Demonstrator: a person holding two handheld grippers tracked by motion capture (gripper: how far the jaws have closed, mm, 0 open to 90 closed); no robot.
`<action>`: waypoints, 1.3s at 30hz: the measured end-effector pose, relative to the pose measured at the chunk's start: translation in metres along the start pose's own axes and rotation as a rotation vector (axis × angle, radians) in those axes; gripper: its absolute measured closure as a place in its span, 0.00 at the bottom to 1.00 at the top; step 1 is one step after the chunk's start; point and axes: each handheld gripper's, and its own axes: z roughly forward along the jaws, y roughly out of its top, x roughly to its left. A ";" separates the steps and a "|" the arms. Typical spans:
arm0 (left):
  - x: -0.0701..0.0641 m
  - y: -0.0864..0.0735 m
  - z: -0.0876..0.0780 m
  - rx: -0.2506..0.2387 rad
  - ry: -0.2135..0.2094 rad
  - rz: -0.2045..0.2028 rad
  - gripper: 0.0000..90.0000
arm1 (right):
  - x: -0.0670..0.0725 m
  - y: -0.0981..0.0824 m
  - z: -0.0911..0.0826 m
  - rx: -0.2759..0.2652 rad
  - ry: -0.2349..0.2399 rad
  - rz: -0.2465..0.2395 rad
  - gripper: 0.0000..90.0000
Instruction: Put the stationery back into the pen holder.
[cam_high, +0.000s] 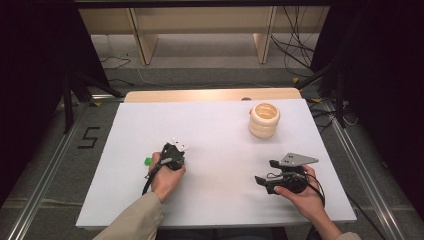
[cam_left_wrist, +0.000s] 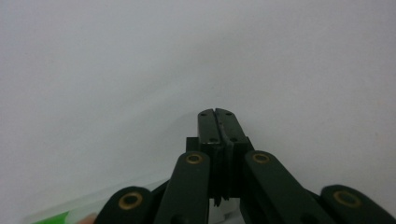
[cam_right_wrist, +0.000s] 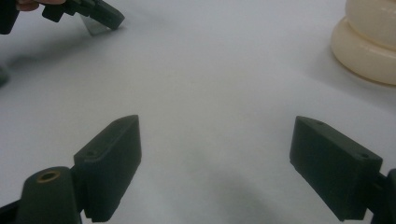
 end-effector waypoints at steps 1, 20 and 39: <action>0.000 -0.001 -0.001 0.002 -0.001 0.005 1.00 | 0.000 0.000 0.000 0.000 0.001 0.000 0.19; -0.003 -0.017 -0.017 0.019 -0.034 0.015 1.00 | 0.000 -0.001 -0.001 0.000 -0.001 -0.001 0.19; 0.000 -0.040 -0.039 0.069 -0.079 0.016 1.00 | 0.001 -0.001 -0.001 0.000 0.001 -0.004 0.19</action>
